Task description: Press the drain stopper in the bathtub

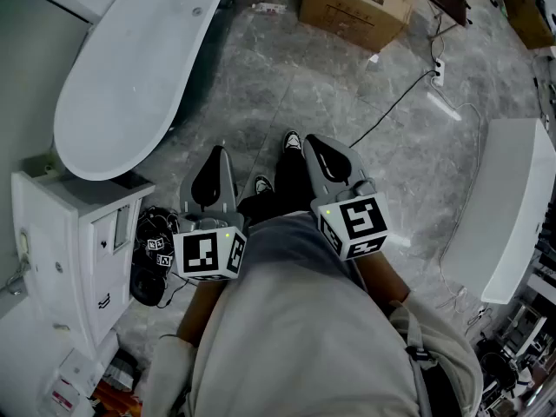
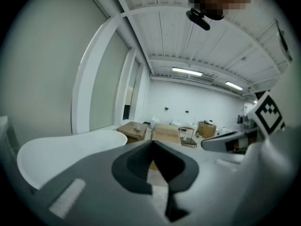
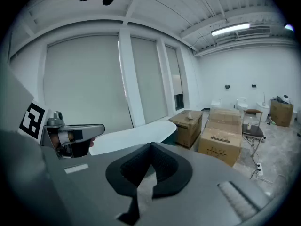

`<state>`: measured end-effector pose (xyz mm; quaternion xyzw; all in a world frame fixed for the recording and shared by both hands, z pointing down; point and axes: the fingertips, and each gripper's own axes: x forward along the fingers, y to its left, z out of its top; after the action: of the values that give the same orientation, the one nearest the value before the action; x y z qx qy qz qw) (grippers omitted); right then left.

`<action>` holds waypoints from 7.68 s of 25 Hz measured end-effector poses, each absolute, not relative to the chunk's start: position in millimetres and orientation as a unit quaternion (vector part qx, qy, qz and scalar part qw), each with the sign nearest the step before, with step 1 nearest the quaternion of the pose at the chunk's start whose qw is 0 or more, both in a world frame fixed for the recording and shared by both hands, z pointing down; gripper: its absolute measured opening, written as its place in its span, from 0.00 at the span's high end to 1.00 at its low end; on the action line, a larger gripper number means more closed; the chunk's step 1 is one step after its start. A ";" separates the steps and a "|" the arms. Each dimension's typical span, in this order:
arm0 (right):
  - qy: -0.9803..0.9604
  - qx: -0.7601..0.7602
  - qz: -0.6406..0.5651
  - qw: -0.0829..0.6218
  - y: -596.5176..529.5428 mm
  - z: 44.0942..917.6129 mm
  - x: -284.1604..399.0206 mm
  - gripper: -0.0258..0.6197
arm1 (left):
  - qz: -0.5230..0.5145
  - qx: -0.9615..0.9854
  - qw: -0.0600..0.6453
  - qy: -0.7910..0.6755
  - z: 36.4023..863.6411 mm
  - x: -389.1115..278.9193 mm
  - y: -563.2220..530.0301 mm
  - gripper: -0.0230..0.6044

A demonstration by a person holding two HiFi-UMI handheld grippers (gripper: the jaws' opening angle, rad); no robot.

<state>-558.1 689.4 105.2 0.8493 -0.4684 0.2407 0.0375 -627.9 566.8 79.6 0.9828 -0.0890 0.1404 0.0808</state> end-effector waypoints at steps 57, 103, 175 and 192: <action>-0.541 0.807 0.236 0.020 551.3 114.1 -187.5 0.96 | 0.128 0.978 0.082 -0.141 78.5 -260.1 426.8 0.96; -0.727 0.643 0.222 0.095 136.7 121.9 -11.4 0.96 | 0.095 0.933 0.140 -0.318 97.4 -102.2 64.3 0.96; -0.849 0.354 0.226 0.321 -101.9 477.1 66.2 0.98 | 0.167 0.805 0.295 -0.486 414.9 -49.5 -97.8 0.96; -0.837 0.366 0.165 0.371 -142.9 619.0 68.2 0.97 | 0.181 0.819 0.257 -0.479 521.5 -52.6 -132.1 0.96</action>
<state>68.2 -142.9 619.0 0.3663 -0.8373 0.1654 0.3707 -52.6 -132.1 521.5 0.8193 -0.4793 0.1810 0.2575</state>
